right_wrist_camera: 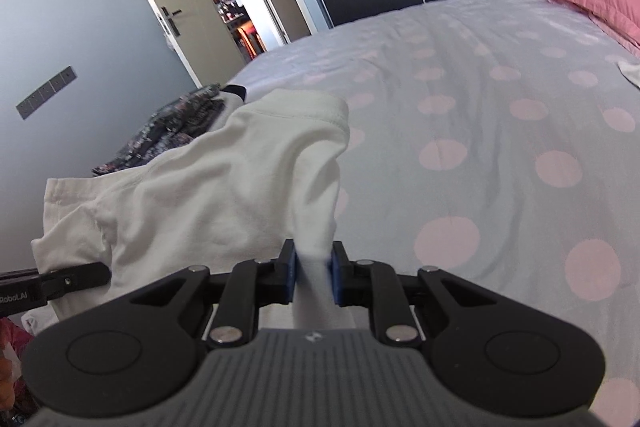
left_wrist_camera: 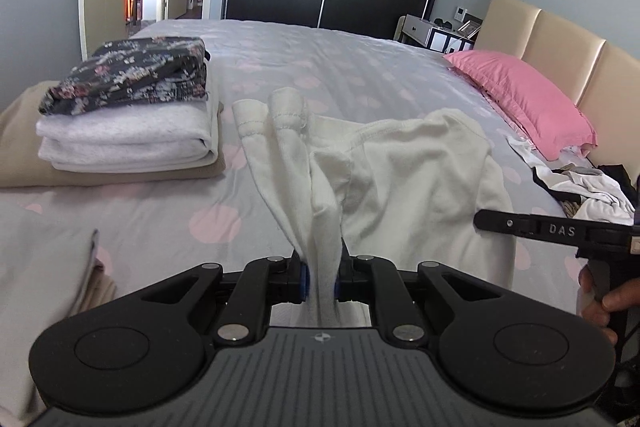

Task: Fold clothes
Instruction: 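Lift the folded shirt with both grippers off the bed, then carry the shirt with both grippers toward the clothes stack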

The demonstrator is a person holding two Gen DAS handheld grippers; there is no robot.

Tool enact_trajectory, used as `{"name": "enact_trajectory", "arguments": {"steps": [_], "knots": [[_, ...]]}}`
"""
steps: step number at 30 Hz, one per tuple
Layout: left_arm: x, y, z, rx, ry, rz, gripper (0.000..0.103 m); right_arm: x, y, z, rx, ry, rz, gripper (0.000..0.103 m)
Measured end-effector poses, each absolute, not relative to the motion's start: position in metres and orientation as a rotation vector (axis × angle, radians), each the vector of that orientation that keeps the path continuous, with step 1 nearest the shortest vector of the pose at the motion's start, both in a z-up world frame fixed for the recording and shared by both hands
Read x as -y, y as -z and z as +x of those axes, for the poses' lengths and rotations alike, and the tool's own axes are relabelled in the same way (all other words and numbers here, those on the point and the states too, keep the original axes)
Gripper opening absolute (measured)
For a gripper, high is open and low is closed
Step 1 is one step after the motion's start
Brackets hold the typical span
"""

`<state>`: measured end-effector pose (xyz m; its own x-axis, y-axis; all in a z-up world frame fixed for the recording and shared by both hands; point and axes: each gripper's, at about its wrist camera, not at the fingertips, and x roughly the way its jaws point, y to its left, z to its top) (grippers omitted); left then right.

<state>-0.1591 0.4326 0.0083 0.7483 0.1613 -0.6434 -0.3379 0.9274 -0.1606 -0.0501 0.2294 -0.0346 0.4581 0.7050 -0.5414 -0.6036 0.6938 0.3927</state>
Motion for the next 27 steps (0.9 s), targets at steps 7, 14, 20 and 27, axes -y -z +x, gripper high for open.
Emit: {"name": "enact_trajectory", "arguments": {"steps": [7, 14, 20, 27], "knots": [[-0.429, -0.03, -0.19, -0.653, -0.318, -0.239, 0.009, -0.245, 0.01, -0.064, -0.671, -0.883, 0.133, 0.019], [-0.436, -0.049, -0.226, -0.577, -0.397, -0.26, 0.009, -0.272, -0.018, -0.08, -0.586, -0.977, 0.098, 0.018], [-0.449, -0.069, -0.253, -0.532, -0.475, -0.279, 0.009, -0.307, -0.042, -0.087, -0.541, -1.083, 0.066, 0.018], [-0.463, -0.086, -0.291, -0.445, -0.585, -0.321, 0.009, -0.368, -0.087, -0.091, -0.504, -1.257, -0.003, 0.018]]}}
